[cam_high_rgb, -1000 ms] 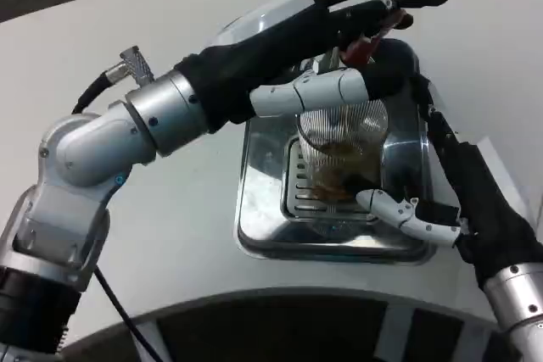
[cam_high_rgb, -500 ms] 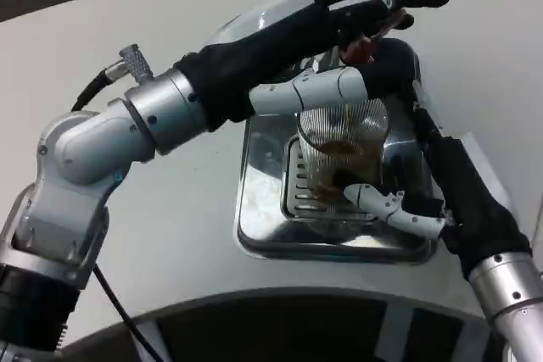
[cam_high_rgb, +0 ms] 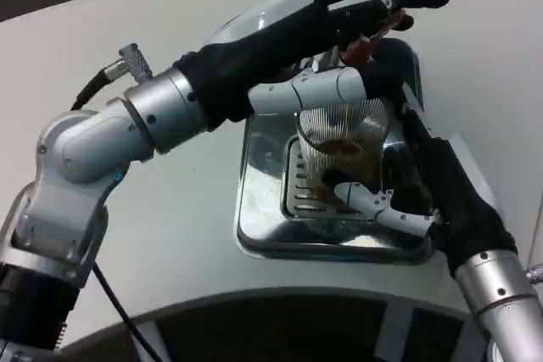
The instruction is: Grasp the cup under the faucet to collect the drink, then remove the cup.
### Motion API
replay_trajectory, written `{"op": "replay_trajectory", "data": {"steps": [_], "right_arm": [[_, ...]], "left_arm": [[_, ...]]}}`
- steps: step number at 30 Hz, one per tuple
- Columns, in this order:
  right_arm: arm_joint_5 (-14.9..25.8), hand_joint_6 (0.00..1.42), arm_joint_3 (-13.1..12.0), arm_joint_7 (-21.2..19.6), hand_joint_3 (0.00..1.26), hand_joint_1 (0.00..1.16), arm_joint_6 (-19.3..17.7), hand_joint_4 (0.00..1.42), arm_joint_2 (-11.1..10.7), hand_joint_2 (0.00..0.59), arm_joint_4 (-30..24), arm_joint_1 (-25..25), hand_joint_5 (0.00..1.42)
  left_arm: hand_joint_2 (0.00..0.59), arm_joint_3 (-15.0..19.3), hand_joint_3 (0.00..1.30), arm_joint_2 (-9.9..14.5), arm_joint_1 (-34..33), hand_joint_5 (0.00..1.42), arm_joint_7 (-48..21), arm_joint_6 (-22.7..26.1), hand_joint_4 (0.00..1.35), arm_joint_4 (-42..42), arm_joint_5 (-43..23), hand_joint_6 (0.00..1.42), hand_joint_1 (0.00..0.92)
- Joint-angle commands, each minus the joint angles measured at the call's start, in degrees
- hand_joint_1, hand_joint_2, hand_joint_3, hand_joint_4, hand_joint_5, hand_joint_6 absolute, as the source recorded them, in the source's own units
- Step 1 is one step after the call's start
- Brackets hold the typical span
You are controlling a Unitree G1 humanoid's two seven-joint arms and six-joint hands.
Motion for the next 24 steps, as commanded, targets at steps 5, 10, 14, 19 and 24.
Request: {"op": "replay_trajectory", "data": {"steps": [5, 10, 14, 19, 24], "right_arm": [[0.34, 0.00, 0.64, -1.55, 0.00, 0.78, -1.27, 0.00, 0.97, 0.203, 2.61, -1.44, 0.00], [0.65, 0.00, 0.58, -1.83, 0.00, 0.78, -1.43, 0.00, 1.24, 0.206, 3.79, -2.11, 0.00], [0.94, 0.00, 0.55, -1.96, 0.00, 0.78, -1.65, 0.00, 1.45, 0.209, 4.62, -2.64, 0.00], [1.55, 0.00, 0.61, -2.10, 0.00, 0.77, -1.84, 0.00, 1.85, 0.211, 5.67, -3.30, 0.00], [2.20, 0.00, 0.75, -2.14, 0.00, 0.77, -2.57, 0.00, 2.18, 0.212, 6.76, -3.78, 0.00]], "left_arm": [[0.093, -0.74, 0.13, 1.02, 0.04, 0.11, -1.91, -0.73, 0.05, 1.18, 1.18, 0.09, 0.006], [0.093, -0.84, 0.13, 1.07, -0.02, 0.11, -1.95, -0.82, 0.05, 1.42, 1.30, 0.09, 0.008], [0.094, -0.84, 0.14, 1.22, -0.09, 0.11, -1.93, -1.01, 0.05, 1.68, 1.49, 0.09, 0.008], [0.094, -0.85, 0.14, 1.39, -0.22, 0.11, -2.01, -1.20, 0.05, 1.94, 1.58, 0.09, 0.009], [0.093, -0.87, 0.14, 1.59, -0.41, 0.11, -2.07, -1.42, 0.05, 2.30, 1.91, 0.09, 0.016]]}}
